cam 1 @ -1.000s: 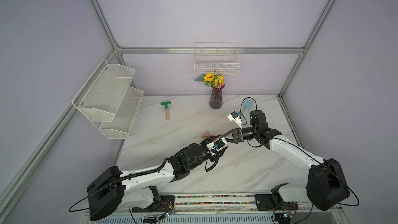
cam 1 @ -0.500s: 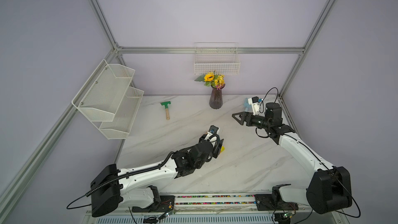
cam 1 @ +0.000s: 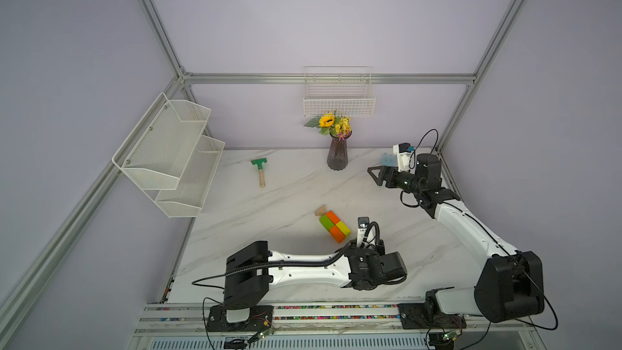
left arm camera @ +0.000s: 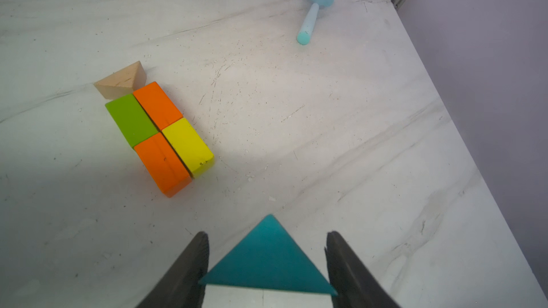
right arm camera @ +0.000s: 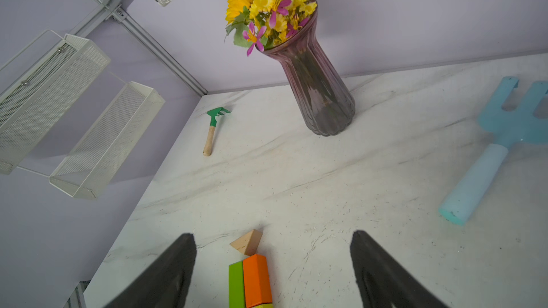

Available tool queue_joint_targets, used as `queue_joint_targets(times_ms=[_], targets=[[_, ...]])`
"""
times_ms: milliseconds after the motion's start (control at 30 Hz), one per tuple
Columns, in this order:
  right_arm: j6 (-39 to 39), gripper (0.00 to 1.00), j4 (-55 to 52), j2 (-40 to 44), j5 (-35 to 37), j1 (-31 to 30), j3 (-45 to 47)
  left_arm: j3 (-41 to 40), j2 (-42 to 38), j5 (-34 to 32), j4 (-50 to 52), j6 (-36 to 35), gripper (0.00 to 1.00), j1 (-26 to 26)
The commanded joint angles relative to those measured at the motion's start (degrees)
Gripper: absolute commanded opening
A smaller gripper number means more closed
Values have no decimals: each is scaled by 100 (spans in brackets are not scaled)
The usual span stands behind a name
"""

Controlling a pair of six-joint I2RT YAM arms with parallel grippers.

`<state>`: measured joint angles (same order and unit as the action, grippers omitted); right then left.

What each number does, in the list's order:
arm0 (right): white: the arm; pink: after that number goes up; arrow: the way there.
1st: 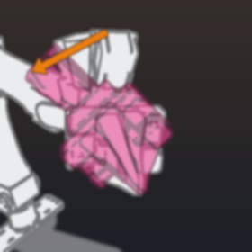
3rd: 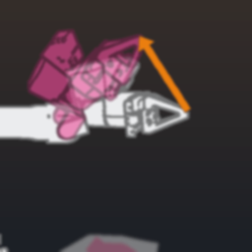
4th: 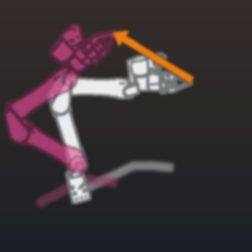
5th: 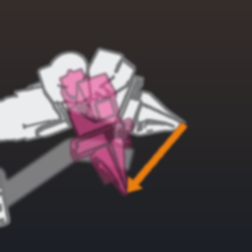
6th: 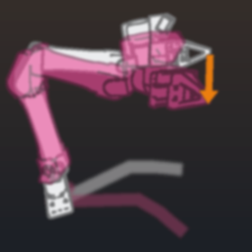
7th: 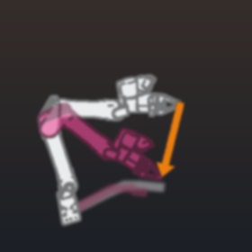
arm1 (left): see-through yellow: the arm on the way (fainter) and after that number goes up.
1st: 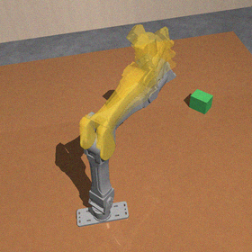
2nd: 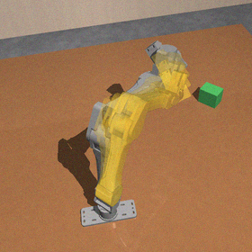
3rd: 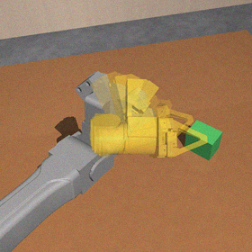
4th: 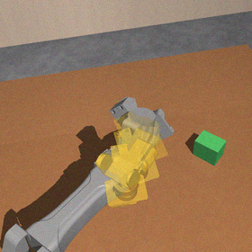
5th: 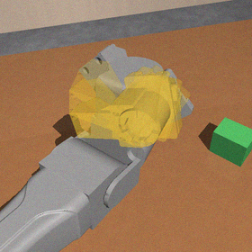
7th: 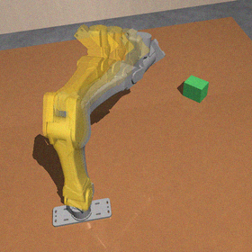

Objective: Assemble a piece of candy with building blocks
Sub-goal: Place the building block at the center of the board.

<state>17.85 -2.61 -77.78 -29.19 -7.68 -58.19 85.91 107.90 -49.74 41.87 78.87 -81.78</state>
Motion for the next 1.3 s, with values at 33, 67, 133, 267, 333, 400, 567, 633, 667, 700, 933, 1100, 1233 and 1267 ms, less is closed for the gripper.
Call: queue_joint_targets(times_ms=[33,67,133,267,333,400,567,633,667,700,933,1100,1233,1267], targets=[[-130,85,60,350,34,33,205,530,623,-247,2242,2321,0,-49],[-132,85,55,413,31,35,247,540,739,-214,2415,2547,0,-65],[-128,85,39,512,72,31,316,540,882,-248,2597,2838,0,-84],[-132,85,14,663,175,34,358,596,1199,-473,2681,3097,0,-117],[-150,85,15,659,97,33,343,712,1422,-566,2671,3134,0,-119],[-159,85,-44,645,67,30,301,840,1604,-627,2663,3134,0,-142],[-180,85,-73,663,399,35,252,619,1626,-739,2500,3441,0,-181],[-194,85,-101,661,423,39,144,404,1573,-746,2329,3564,0,-181],[-202,84,-123,659,389,43,67,298,1545,-755,2193,3565,0,-181],[-211,84,-157,639,356,39,3,240,1529,-778,2090,3542,0,-181],[-135,83,-184,523,319,46,-98,215,1696,-902,1768,3377,0,-138],[-141,83,-258,524,380,43,-129,-63,1593,-714,1498,3561,0,-67],[-175,83,-305,539,451,39,-140,-162,1611,-597,1288,3513,4,-27],[-177,83,-325,553,455,39,-140,-145,1636,-561,1256,3479,9,-5]])
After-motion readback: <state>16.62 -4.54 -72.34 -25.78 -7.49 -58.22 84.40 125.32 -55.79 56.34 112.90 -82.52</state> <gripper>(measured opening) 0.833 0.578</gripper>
